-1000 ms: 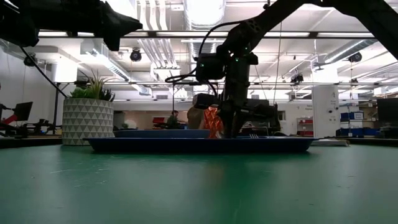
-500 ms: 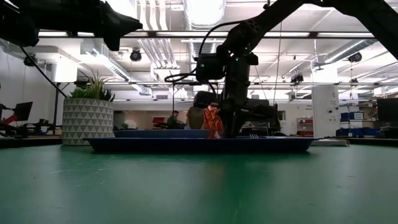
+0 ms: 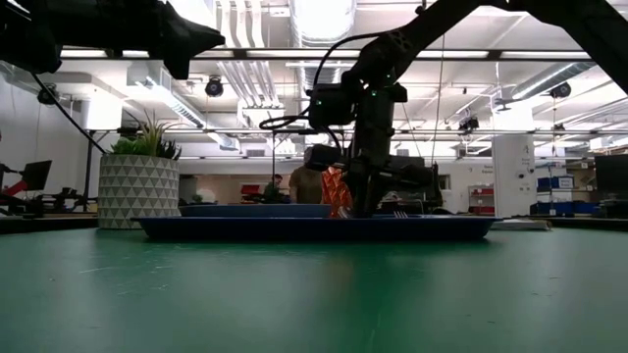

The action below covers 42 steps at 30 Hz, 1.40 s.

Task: Pick and place plate/cup/fork/spoon on tray
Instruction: Put the black spoon on the blue tray to the left of the orange fork

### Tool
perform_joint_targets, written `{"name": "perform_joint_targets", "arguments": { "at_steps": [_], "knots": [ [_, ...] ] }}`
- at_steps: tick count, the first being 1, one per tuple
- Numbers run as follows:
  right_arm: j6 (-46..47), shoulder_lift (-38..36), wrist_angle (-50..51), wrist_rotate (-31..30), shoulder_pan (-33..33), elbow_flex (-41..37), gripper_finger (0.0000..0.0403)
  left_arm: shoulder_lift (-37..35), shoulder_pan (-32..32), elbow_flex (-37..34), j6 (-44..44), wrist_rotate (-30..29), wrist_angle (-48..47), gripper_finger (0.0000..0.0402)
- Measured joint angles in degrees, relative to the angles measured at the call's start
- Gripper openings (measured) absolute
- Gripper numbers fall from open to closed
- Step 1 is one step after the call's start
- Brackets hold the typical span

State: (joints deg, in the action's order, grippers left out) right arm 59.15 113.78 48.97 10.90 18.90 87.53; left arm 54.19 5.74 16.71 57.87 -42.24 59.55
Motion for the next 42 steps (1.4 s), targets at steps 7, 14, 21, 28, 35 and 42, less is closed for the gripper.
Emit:
{"name": "perform_joint_targets", "arguments": {
  "at_steps": [7,14,21,28,35,42],
  "knots": [
    [-0.6,0.0,-0.1,0.0,0.0,0.0,0.0013,0.0,0.0,0.0,0.0,0.0,0.0,0.0044],
    [-2.6,0.0,-0.3,-2.9,0.0,0.0,0.0013,0.0,0.0,0.0,0.0,0.0,0.0,0.0044],
    [-2.2,0.0,-0.4,-4.2,0.0,0.0,0.0024,0.0,0.0,0.0,0.0,0.0,0.0,0.0044],
    [-0.3,-0.1,-0.5,-5.0,0.0,0.0,0.0055,0.0,0.0,0.1,0.0,0.0,0.0,0.0044],
    [-1.6,-0.5,0.0,-4.9,0.0,0.8,0.0071,0.0,0.0,0.1,0.0,0.0,0.0,0.0044],
    [-4.8,-4.5,0.4,-5.0,-0.2,1.4,0.0092,0.0,0.0,0.0,0.0,0.0,0.0,0.0044]
  ]
}}
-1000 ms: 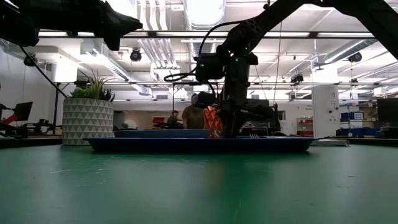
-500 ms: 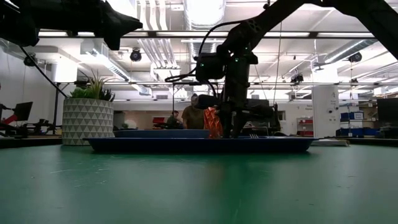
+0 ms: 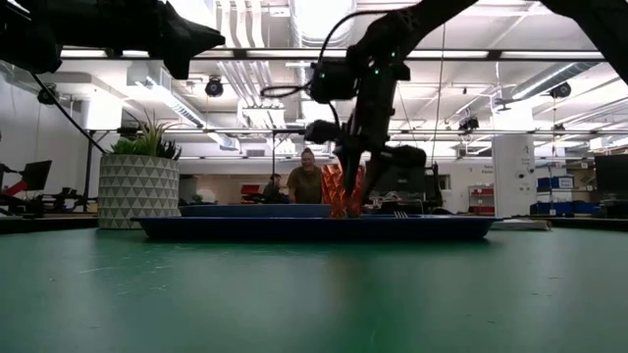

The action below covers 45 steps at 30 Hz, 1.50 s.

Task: Pick and place plate/cup/fork/spoon on tray
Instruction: Put the black spoon on the blue tray to the left of the orange fork

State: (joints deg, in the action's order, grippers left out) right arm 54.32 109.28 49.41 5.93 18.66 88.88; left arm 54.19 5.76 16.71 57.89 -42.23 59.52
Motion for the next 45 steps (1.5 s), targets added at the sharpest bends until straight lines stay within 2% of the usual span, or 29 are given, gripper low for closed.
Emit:
{"name": "perform_joint_targets", "arguments": {
  "at_steps": [7,16,21,27,31,34,38,43,45],
  "knots": [
    [-6.7,-2.6,0.1,-5.1,-2.5,0.0,0.0067,0.0,0.0,0.0,0.0,0.0,0.0,0.0044],
    [-15.0,-2.7,2.5,-6.1,-7.4,-0.4,0.0012,0.0,0.0,0.0,0.0,0.0,0.0,0.0044],
    [-24.6,-2.9,1.9,-6.8,-9.2,-0.4,0.0009,0.0,0.0,-0.2,0.0,0.0,0.0,0.0044],
    [-37.3,-3.1,-3.5,-9.0,-11.7,-2.3,0.0008,0.0,0.0,-0.2,-0.2,0.0,0.0,0.0044],
    [-41.8,-5.8,-6.2,-9.0,-13.8,-6.7,0.0008,0.0,0.0,-0.5,-0.5,0.0,-0.1,0.0044],
    [-42.0,-10.6,-8.3,-9.0,-14.5,-11.7,0.0008,0.0,0.0,-1.1,-0.6,0.0,-0.1,0.0044],
    [-43.7,-18.5,-20.9,-16.4,-14.5,-22.0,0.0008,0.0,0.0,-1.2,-3.5,0.0,0.0,0.0044],
    [-54.3,-25.2,-40.6,-31.4,-14.2,-34.8,0.0008,0.0,0.0,-1.2,-7.9,0.0,-0.1,0.0044],
    [-52.3,-26.3,-44.3,-37.2,-13.9,-38.3,0.0008,0.0,0.0,-1.2,-8.0,0.0,0.0,0.0044]
  ]
}}
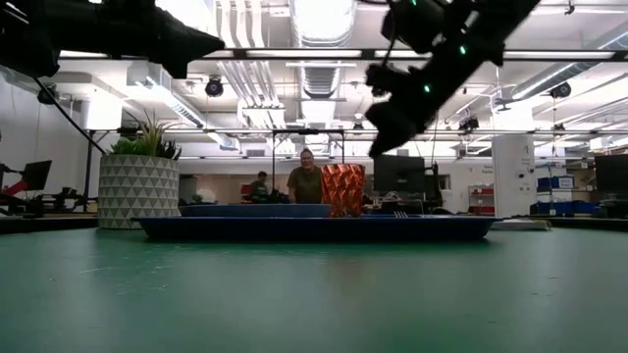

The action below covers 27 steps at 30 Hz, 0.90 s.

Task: Pick and place plate/cup/fork/spoon on tray
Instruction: Put the black spoon on the blue tray to the left of the orange fork

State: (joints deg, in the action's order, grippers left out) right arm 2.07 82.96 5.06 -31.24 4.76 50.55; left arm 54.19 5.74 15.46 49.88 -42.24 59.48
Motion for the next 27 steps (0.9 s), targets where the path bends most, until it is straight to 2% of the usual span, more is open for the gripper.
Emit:
{"name": "perform_joint_targets", "arguments": {
  "at_steps": [2,5,9,15,18,22,27],
  "knots": [
    [5.1,-0.6,-1.6,-1.5,0.3,-2.7,0.0008,0.0,0.0,0.0,0.0,0.0,-0.1,0.0044],
    [8.6,-0.3,-4.6,2.5,0.1,-5.9,0.0008,0.2,0.0,-0.1,-0.1,0.0,0.0,0.0044],
    [7.5,2.0,-11.9,8.0,0.1,-7.4,0.0008,1.4,0.0,-0.1,-0.1,0.0,-0.1,0.0044],
    [6.9,6.6,-14.4,8.8,2.4,-4.1,0.0008,2.9,0.0,0.2,-0.1,0.0,0.0,0.0044],
    [4.1,9.5,-14.4,9.2,4.1,-1.2,0.0008,3.2,0.0,0.4,0.0,0.0,0.0,0.0044],
    [-1.8,13.1,-14.2,14.0,6.6,1.7,0.0008,3.1,0.0,0.4,0.0,0.0,0.0,0.0044],
    [-6.2,15.4,-13.9,17.0,9.7,3.0,0.0008,3.0,0.0,0.4,0.4,0.0,0.0,0.0044]
  ]
}}
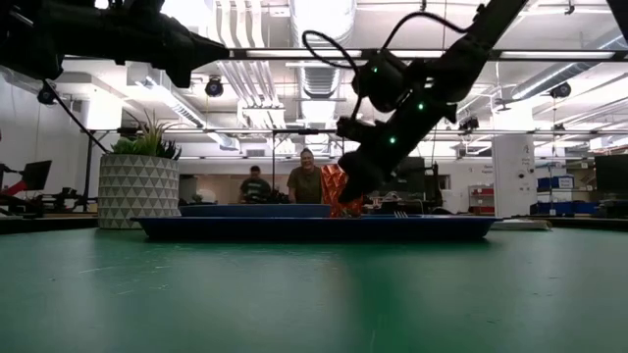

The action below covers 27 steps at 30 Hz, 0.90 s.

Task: Pick and place plate/cup/fork/spoon on tray
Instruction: Put the black spoon on the blue tray to the left of the orange fork

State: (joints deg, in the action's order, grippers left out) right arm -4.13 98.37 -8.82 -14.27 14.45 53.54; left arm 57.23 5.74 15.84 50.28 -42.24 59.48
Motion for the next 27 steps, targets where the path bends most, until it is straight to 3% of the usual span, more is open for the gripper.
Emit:
{"name": "perform_joint_targets", "arguments": {
  "at_steps": [5,27],
  "knots": [
    [0.3,0.1,1.0,4.2,2.6,-0.3,0.0008,0.0,0.0,0.0,0.0,0.0,0.0,0.0044],
    [1.6,4.2,0.2,5.3,4.0,-0.4,0.0008,0.0,0.0,0.3,0.1,0.0,0.0,0.0044]
  ]
}}
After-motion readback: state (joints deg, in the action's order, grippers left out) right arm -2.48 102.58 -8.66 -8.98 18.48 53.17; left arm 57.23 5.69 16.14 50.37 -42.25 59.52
